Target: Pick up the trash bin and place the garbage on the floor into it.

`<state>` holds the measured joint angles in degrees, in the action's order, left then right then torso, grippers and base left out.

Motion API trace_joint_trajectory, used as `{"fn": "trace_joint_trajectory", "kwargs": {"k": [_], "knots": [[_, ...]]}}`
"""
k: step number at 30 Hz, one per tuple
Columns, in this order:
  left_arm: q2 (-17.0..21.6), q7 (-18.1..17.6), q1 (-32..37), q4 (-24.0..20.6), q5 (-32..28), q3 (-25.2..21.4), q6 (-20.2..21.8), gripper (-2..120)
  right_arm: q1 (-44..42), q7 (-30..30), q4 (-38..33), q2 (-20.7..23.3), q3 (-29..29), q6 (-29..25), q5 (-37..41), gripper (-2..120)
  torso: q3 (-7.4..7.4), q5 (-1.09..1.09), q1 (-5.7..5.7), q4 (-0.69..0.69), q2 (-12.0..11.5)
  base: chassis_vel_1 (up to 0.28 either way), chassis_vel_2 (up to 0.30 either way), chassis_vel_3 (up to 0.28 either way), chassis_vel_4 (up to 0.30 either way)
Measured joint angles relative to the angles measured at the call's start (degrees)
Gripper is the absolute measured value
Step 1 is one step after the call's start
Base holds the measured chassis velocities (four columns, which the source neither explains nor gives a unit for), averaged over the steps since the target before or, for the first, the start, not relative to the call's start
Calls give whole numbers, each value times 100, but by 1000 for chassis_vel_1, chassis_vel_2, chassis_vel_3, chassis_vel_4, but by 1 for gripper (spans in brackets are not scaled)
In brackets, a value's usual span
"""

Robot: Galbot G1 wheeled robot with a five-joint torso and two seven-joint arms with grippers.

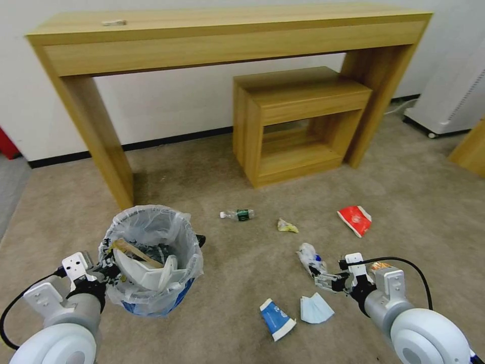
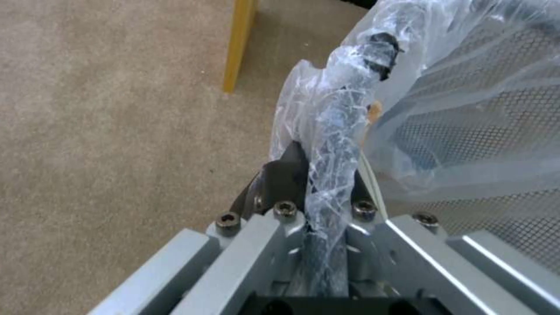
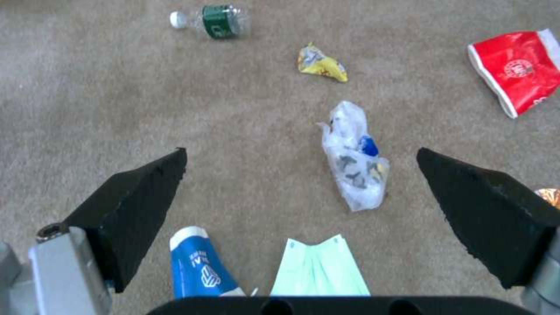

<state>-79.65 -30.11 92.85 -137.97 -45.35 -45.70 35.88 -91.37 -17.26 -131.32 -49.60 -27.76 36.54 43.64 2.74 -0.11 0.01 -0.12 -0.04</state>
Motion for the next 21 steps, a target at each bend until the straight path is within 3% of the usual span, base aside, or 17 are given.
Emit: {"fn": "trace_joint_trajectory", "kwargs": {"k": [13,21], "knots": [[-88,-18,34,-14,28,8,-30,1,312,318,187,68,452,362,-97,100,0,0,0,1,0,0,0,0,0],[-181,-39,91,-106,102,51,-9,1,826,875,480,93,1039,556,-317,100,0,-1,0,0,0,0,0,0,0]]}}
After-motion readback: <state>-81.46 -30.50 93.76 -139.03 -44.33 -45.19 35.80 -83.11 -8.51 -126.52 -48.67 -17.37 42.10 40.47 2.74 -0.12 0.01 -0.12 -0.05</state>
